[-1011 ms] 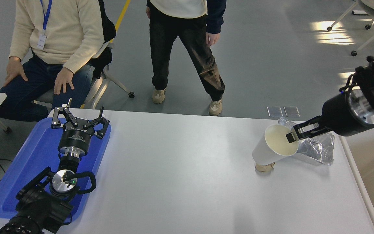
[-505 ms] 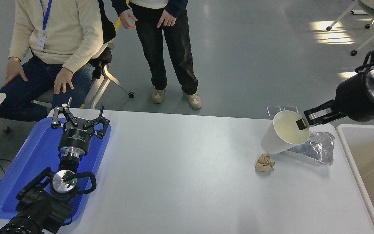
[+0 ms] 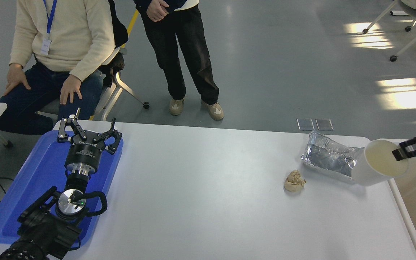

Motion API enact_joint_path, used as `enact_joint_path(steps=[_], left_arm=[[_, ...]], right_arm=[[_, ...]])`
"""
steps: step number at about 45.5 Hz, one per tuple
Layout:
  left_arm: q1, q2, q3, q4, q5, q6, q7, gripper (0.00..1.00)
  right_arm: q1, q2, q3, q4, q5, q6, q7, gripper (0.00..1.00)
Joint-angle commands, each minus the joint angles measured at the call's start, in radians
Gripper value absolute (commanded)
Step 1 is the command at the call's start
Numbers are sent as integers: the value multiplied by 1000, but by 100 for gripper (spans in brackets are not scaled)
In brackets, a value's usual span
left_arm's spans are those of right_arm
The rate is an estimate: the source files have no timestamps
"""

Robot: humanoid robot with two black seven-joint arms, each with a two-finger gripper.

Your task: Pick up paper cup place in dustbin

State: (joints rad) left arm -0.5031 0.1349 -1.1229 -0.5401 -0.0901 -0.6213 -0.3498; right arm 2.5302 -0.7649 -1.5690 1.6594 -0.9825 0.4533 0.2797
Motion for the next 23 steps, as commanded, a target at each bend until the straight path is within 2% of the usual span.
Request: enact_joint_path(steps=[1,13,23], left_arm=[[0,0,0,0,0,2,0,100],[0,0,2,0,0,2,0,100],[0,0,0,0,0,2,0,100]], right_arm=[[-48,-103,-49,-150,-162,1,-1,0],[-191,-168,-13,-369,-265,-8,-1,0],[-469,-228,208,-608,-323,-12,4,0]])
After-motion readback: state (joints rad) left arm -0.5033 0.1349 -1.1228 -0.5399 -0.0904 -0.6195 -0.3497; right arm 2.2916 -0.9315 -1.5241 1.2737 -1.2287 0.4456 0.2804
